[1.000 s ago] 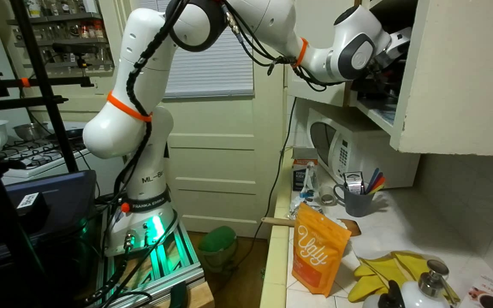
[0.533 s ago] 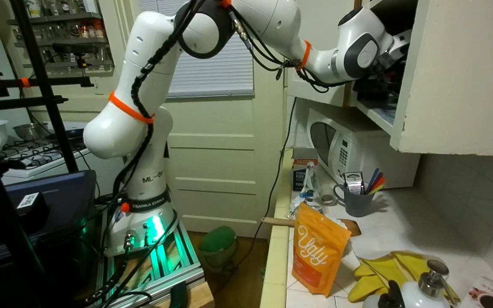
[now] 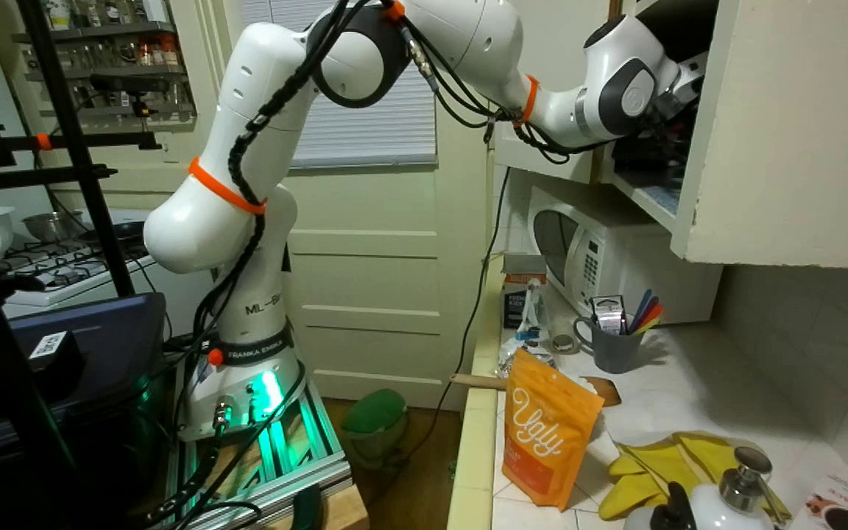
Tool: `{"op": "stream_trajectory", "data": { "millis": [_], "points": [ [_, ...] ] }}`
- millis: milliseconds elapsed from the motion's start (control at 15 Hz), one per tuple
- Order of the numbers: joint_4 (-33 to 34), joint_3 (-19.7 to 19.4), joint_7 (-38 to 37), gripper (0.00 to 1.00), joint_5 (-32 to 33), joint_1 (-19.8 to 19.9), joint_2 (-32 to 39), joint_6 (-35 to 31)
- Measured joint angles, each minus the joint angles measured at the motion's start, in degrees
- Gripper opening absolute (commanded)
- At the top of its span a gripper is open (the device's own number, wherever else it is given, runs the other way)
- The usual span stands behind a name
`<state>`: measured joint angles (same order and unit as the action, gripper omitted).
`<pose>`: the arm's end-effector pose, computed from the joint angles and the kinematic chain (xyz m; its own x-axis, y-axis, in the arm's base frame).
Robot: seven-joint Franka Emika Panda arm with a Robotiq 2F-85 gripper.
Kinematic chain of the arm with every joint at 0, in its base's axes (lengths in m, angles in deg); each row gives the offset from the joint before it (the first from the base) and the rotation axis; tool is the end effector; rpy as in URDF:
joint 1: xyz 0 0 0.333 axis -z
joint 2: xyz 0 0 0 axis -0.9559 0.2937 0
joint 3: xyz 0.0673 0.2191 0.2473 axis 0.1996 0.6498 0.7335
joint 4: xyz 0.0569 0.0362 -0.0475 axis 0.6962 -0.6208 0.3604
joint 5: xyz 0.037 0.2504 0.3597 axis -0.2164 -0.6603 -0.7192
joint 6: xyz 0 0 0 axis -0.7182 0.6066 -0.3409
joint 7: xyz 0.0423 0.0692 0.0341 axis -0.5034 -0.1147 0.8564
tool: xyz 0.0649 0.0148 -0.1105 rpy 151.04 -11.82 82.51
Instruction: Put the blue cup on the counter
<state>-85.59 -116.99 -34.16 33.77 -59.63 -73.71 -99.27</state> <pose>0.7539 -0.2897 0.4726 0.6373 -0.0499 0.7690 -0.2246 -0.9666 0.1235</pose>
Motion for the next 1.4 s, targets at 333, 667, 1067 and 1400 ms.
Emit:
{"op": "stream_trajectory", "data": {
  "millis": [333,667,1067,1400],
  "points": [
    [-4.9,0.1,-0.1,0.42,0.0,0.6,3.7,-0.8],
    [-15.7,0.0,-2.0,0.42,0.0,2.4,11.3,-5.8],
    [-26.9,0.0,-10.8,0.42,1.6,8.1,21.0,-7.8],
    [-36.7,0.0,-12.8,0.42,0.8,11.6,29.4,-11.7]
  ]
}}
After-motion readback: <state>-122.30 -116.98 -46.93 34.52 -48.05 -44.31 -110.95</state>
